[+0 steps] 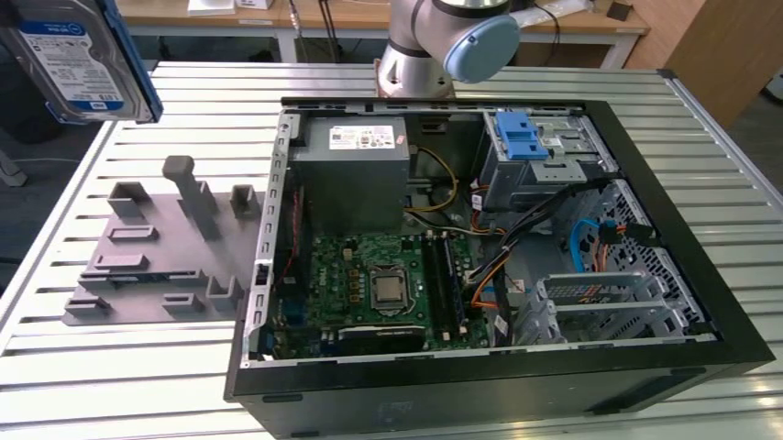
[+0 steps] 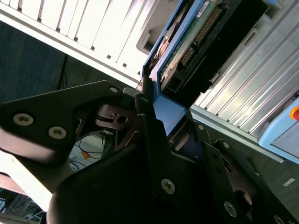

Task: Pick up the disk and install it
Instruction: 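Pick up the disk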

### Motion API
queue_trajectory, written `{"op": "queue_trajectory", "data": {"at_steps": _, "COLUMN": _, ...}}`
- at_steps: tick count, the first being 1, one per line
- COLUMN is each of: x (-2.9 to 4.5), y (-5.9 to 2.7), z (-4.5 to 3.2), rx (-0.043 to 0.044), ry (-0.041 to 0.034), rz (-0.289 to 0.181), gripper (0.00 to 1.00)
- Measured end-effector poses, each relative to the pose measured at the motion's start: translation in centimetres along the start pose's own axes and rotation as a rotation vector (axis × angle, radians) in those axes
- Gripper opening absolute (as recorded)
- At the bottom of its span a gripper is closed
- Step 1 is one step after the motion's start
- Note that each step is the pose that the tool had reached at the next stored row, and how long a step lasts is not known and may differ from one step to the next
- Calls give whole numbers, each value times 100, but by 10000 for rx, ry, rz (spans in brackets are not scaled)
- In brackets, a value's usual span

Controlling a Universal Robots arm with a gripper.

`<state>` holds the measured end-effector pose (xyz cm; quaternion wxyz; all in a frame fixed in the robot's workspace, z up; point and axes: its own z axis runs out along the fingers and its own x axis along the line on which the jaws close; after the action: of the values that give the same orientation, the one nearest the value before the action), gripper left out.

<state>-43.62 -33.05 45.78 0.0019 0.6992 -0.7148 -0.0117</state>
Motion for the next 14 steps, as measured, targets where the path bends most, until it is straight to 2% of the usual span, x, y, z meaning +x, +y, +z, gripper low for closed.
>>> {"op": "queue_trajectory", "data": {"at_steps": 14, "x": -1, "y": 1, "z": -44, "rx": 0, "ry": 0, "rz": 0, "gripper": 37}}
